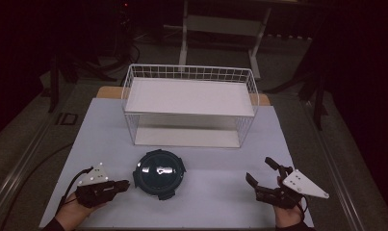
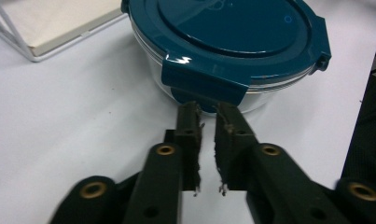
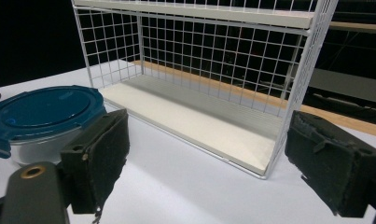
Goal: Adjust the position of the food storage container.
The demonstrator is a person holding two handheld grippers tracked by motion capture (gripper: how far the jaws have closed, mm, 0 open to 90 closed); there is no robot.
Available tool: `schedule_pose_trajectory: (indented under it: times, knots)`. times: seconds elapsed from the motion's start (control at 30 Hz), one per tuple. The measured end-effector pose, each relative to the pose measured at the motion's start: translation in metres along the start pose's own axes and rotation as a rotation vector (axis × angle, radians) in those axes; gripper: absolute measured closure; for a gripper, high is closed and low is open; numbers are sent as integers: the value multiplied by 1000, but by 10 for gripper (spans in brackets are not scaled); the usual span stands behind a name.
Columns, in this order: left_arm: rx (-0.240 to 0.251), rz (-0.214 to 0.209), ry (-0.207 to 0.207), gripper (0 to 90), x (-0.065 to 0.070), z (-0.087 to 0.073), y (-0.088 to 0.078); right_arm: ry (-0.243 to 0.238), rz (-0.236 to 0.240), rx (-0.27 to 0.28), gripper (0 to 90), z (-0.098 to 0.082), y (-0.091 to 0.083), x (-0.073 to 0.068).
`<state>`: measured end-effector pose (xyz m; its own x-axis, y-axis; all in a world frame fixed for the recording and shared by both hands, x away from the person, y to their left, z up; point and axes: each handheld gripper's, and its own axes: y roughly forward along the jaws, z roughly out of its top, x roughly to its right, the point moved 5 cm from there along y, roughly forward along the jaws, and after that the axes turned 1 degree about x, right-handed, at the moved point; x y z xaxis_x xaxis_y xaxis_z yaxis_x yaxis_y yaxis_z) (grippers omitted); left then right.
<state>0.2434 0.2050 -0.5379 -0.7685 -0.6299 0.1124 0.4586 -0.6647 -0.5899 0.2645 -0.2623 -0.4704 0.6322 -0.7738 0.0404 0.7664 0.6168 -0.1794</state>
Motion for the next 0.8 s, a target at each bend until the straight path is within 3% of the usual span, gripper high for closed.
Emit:
schedule_pose_trajectory:
  times: [0.3,0.8]
  knots:
    - [-6,-18,9,895,1,6,10,-2,5,-6,138,-1,0,0]
    - [-8,27,8,897,-11,16,18,-5,15,-7,138,0,1,-2]
